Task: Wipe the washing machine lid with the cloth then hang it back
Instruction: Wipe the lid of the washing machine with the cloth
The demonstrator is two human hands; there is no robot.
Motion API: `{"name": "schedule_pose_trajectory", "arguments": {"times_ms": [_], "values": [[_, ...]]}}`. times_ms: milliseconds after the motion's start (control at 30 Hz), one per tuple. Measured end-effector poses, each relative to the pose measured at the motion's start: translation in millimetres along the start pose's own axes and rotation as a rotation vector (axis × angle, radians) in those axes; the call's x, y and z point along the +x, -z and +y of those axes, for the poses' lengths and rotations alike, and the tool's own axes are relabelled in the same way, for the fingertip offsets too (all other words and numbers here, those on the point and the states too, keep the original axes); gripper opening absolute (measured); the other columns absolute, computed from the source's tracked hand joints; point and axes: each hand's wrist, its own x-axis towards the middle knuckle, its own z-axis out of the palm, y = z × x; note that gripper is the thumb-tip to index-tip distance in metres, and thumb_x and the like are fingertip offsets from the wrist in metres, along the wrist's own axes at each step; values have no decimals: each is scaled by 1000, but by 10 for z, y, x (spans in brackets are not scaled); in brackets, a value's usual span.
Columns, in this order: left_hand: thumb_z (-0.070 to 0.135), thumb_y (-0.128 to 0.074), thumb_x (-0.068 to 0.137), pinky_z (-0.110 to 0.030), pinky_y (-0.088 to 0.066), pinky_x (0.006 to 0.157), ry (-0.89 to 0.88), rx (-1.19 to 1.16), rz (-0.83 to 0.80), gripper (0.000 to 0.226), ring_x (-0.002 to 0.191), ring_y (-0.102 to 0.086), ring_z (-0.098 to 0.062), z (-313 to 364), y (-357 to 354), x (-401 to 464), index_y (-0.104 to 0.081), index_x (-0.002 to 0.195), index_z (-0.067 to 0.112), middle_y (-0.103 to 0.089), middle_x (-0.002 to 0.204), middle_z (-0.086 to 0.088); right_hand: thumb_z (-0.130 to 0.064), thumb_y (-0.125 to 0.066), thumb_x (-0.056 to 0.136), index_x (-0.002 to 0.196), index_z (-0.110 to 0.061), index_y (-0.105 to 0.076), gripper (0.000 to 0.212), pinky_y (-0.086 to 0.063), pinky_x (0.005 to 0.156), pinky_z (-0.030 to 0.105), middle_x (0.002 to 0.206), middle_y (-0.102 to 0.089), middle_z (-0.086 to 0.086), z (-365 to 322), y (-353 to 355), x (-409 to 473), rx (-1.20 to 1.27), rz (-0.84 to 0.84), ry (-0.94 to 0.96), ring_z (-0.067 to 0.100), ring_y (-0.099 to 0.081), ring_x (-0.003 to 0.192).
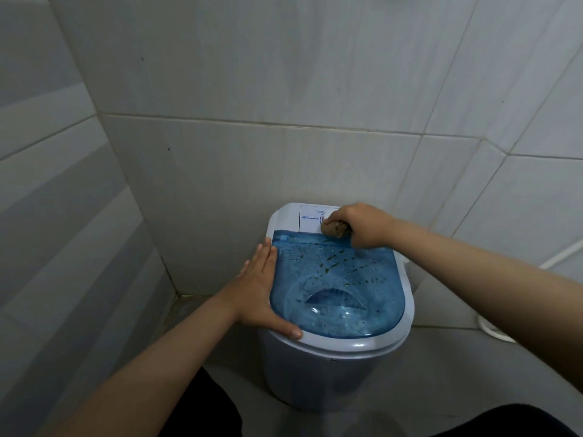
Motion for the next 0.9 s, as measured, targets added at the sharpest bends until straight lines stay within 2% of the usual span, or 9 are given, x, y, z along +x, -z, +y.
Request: {"name": "schedule_pose_trajectory", "arguments": {"times_ms": [100, 233, 333, 433, 500, 667, 800, 900], "values": [[87, -65, 37, -47, 7, 119, -2, 4, 2, 160, 139, 34, -16, 4, -3, -6, 29, 144, 14, 43, 147, 3, 1, -55, 75, 114, -13, -64, 42, -53, 85, 41, 110, -69, 11, -73, 181, 94, 85, 36, -4, 29, -62, 102], [86, -67, 38, -46, 7, 119, -9, -4, 8, 160, 138, 34, -14, 4, -2, -13, 29, 144, 15, 43, 147, 5, 3, -54, 75, 118, -17, -60, 48, -53, 86, 42, 115, -67, 9, -257, 180, 430, 127, 203, 3, 29, -61, 105], [86, -67, 38, -45, 7, 119, -6, -1, 15, 160, 137, 36, -13, 4, -7, -5, 29, 144, 15, 44, 147, 6, 2, -52, 80, 121, -15, -56, 44, -51, 84, 40, 119, -61, 10, -476, 66, 663, 13, 148, 47, 31, -58, 107], [86, -67, 38, -45, 8, 119, -7, -6, 20, 159, 137, 36, -12, 3, -13, 9, 30, 144, 16, 45, 146, 6, 1, -49, 84, 117, -12, -57, 36, -48, 82, 37, 122, -59, 11, -630, -128, 791, -92, 58, 36, 32, -57, 108], [85, -67, 40, -45, 8, 119, -10, -8, 23, 159, 137, 37, -12, -3, -11, 13, 30, 144, 15, 45, 146, 6, 4, -49, 83, 113, -10, -56, 35, -47, 82, 37, 124, -58, 10, -652, -234, 816, -107, 69, 32, 32, -56, 111], [85, -66, 39, -44, 9, 118, -12, -5, 20, 159, 137, 36, -13, -25, -16, 6, 29, 144, 14, 44, 147, 4, 6, -47, 82, 134, -18, -45, 58, -45, 97, 41, 146, -43, 4, -626, -319, 636, -71, 63, 117, 28, -42, 130], [88, -63, 37, -45, 9, 118, -12, -6, 13, 160, 137, 36, -15, -30, -21, 17, 29, 144, 14, 44, 147, 4, 7, -50, 74, 137, -25, -43, 71, -48, 94, 41, 141, -50, 5, -550, -328, 417, 23, 50, 130, 26, -50, 124], [90, -61, 36, -46, 8, 118, -17, -8, 1, 160, 137, 37, -15, -36, -21, 21, 30, 144, 14, 44, 147, 5, 6, -49, 73, 141, -29, -39, 77, -45, 91, 31, 140, -53, 1, -474, -327, 302, 30, 53, 96, 25, -54, 120]]}}
